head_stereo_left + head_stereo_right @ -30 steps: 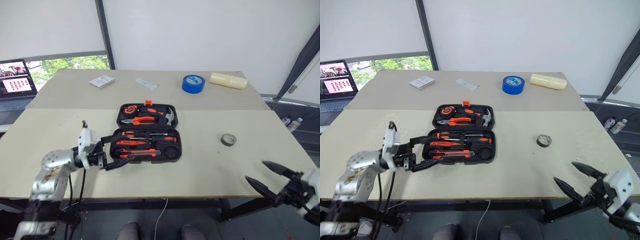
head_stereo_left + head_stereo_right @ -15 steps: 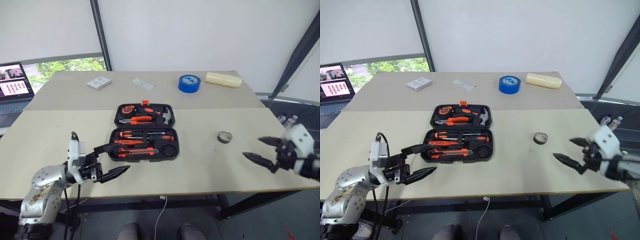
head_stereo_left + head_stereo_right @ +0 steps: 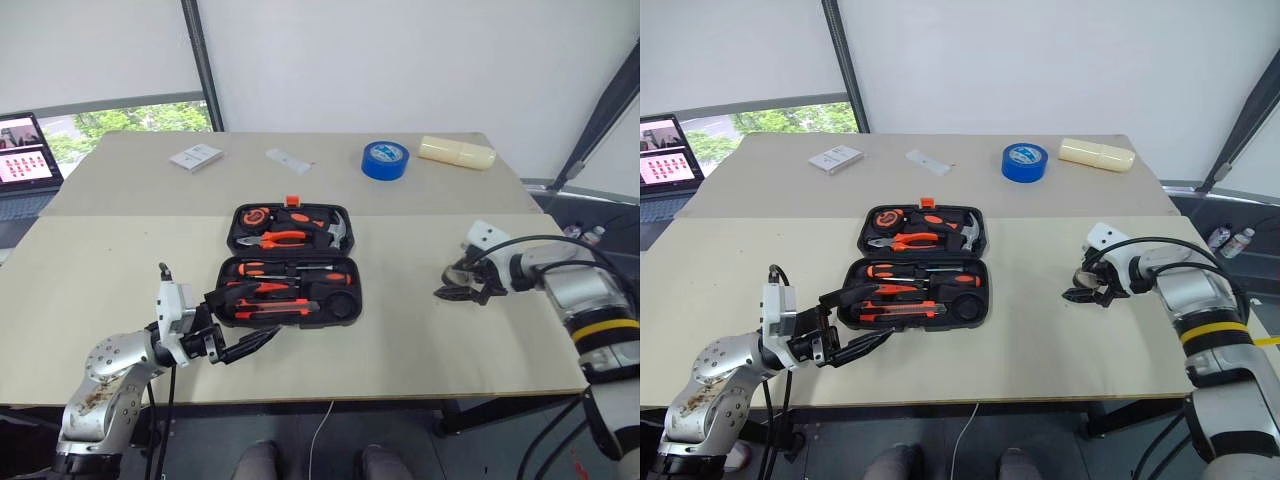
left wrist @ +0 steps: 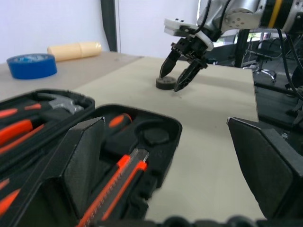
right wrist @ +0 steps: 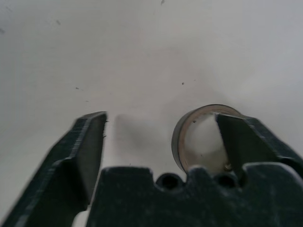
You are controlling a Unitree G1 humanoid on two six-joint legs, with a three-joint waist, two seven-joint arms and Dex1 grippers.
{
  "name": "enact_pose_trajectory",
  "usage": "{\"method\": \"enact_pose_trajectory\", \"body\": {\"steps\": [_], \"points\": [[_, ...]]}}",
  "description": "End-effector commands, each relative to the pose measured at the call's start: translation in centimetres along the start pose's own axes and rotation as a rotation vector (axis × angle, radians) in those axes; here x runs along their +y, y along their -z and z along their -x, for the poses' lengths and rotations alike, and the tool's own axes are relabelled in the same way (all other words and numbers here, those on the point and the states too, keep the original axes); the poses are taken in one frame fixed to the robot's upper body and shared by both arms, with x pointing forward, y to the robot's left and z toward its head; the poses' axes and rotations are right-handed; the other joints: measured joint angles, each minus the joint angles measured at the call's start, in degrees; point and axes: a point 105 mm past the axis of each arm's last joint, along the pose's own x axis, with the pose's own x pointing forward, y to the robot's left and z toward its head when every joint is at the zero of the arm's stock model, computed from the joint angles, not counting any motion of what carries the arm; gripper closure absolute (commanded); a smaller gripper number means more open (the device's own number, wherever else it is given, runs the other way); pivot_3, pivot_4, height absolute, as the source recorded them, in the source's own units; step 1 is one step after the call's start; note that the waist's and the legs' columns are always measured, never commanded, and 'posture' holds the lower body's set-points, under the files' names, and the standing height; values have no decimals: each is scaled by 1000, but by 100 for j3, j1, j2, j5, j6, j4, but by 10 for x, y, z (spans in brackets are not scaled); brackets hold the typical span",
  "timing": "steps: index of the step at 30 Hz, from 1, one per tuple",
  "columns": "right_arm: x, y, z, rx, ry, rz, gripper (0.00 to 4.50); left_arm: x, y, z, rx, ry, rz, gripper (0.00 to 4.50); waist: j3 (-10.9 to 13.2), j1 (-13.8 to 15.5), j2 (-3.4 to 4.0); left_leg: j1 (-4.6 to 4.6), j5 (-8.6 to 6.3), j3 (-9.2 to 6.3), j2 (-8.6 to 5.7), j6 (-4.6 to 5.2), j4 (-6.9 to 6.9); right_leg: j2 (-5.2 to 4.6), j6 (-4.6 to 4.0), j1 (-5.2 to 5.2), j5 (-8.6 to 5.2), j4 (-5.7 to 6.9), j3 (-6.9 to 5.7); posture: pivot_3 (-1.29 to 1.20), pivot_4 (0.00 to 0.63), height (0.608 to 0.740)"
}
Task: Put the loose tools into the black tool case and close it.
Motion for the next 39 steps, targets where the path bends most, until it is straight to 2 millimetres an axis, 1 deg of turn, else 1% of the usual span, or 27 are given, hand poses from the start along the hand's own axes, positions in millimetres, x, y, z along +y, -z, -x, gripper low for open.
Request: {"method": "enact_pose_trajectory", "body": {"steps": [1,2,3,4,5,6,7,9,11,12,13,14,15,18,20,22,23,25,29,32,33,37,39], "points": [[-17,0,7,34,56,36,1723,-1,-11,-1,-16,-3,-66,0,2,0,2,0,0,0,-1,0,2,-1,0,1,0,1,0,0,150,740],[-19,-1,7,36,60,40,2132,-1,-11,0,-15,-7,-69,0,3,0,3,1,0,1,0,-1,7,-1,1,2,1,1,1,0,150,740],[-21,-2,8,36,60,42,2374,0,-10,2,-14,-11,-71,0,3,1,3,1,2,1,0,-2,10,-1,1,3,3,3,1,0,150,740],[-22,-2,8,36,60,42,2797,0,-10,1,-14,-12,-72,0,3,-2,3,1,2,1,0,-3,12,-2,2,3,4,4,1,0,150,740],[-23,-2,9,37,58,46,3125,-1,-10,2,-12,-15,-73,0,3,-10,4,2,3,1,0,-4,13,-1,2,4,6,4,1,0,150,740],[-24,-2,11,36,52,52,3347,-1,-9,2,-11,-20,-74,0,3,-24,4,3,3,1,0,-4,14,-1,2,4,7,5,1,0,150,740],[-20,-9,11,-12,18,67,3826,0,-8,3,-13,-32,-77,0,3,-35,4,3,4,1,0,-5,14,-1,1,4,8,6,2,0,150,740],[-11,-23,11,-96,-53,97,4465,2,-8,6,-18,-47,-79,0,3,-43,5,3,4,1,1,-4,14,0,1,4,8,8,3,0,150,740],[28,-57,21,-258,-344,124,4465,3,-8,7,-19,-63,-81,0,9,-75,12,4,4,0,2,-4,13,3,1,4,8,10,3,0,150,740],[44,-74,26,-325,-439,150,4465,4,-7,9,-16,-74,-81,0,12,-91,17,4,4,1,3,-4,11,5,1,1,8,10,9,0,150,740],[56,-90,29,-376,-494,158,4465,4,-6,11,-12,-81,-80,0,13,-109,19,6,4,1,5,-4,10,8,1,0,8,15,13,0,150,740],[61,-99,30,-401,-507,159,4465,5,-6,12,-10,-85,-79,0,14,-128,20,8,4,1,9,-4,10,11,1,-1,8,22,14,0,150,740],[75,-112,30,-412,-550,188,4465,4,-4,14,-2,-87,-73,0,14,-121,20,10,4,1,14,-4,10,17,0,-2,8,27,15,0,150,740],[119,-132,28,-390,-660,260,4465,-1,1,22,24,-78,-53,0,16,-78,23,11,3,-1,22,-5,11,24,-8,-7,6,34,10,0,150,740],[137,-139,21,-374,-677,283,4465,-4,6,27,57,-59,-58,0,16,-56,23,9,3,1,24,-6,11,23,-13,-15,4,35,10,0,150,740],[151,-144,11,-364,-683,275,4465,-6,10,31,83,-35,-68,0,16,-33,23,8,3,2,25,-6,11,23,-17,-22,3,37,9,0,150,740],[155,-143,4,-347,-681,269,4465,-7,10,31,89,-25,-73,0,16,-25,22,7,3,4,25,-7,11,23,-20,-27,4,37,9,0,150,740],[157,-138,-8,-315,-656,274,4465,-7,10,32,91,-17,-78,0,16,0,22,1,6,5,25,-12,13,23,-24,-34,7,37,8,0,150,740],[145,-125,-28,-233,-562,266,4465,-11,9,28,73,-7,-74,0,16,31,22,-12,7,9,25,-13,22,20,-24,-41,11,36,9,0,150,740],[133,-113,-35,-146,-493,309,4465,-14,10,27,72,-6,-71,0,16,17,22,-17,7,10,26,-12,21,21,-25,-50,14,40,9,0,150,740],[130,-112,-36,-133,-481,290,4465,-13,11,28,73,-10,-70,0,16,15,22,-19,7,11,26,-11,18,21,-25,-54,14,41,9,0,150,740],[132,-110,-43,-95,-491,261,4465,-12,11,28,68,-24,-73,0,16,38,22,-19,7,10,28,-11,17,25,-25,-51,14,42,9,0,150,740],[136,-113,-45,-99,-506,270,3720,-7,7,27,48,-56,-63,0,15,42,22,-20,7,10,27,-11,20,25,-24,-50,14,41,9,0,150,740]]}}
